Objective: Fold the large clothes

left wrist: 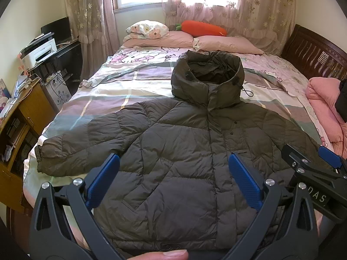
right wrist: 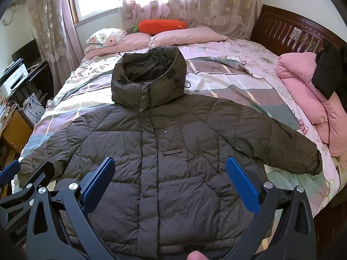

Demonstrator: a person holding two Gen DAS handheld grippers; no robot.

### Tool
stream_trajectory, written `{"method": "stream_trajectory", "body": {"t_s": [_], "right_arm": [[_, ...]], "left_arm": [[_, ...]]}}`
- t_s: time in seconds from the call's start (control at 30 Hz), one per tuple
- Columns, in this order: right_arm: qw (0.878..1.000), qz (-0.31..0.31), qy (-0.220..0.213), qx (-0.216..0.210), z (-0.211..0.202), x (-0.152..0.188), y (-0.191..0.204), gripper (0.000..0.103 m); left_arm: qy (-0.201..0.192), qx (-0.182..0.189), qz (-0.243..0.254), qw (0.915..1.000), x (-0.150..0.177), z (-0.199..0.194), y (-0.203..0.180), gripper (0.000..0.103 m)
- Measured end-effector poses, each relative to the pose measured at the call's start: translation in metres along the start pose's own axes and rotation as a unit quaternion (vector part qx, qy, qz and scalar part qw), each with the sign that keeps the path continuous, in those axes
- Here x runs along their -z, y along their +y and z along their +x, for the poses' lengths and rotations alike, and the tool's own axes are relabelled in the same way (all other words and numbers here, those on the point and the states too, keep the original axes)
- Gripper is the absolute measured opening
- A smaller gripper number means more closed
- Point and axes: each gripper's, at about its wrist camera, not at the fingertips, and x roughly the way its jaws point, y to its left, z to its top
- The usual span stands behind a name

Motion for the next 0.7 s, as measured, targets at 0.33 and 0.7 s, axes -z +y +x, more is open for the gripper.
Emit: {"method": "stream_trajectory", "body": {"t_s": [0.33, 0.7], "right_arm": [[1.000, 0.001, 0.004, -0.004, 0.0023, 0.0016, 0.0006, 0.102], [1.000, 0.003, 0.009, -0.006, 0.0046, 0.0042, 0.0019, 0.102]], "left_arm": [[0.001, -0.001, 0.000, 1.0000, -0.0001, 0.0000, 0.0001, 0.101], [0.002, 0.000, 0.000, 1.0000, 0.0000, 0.0001, 0.0001, 0.101]]}}
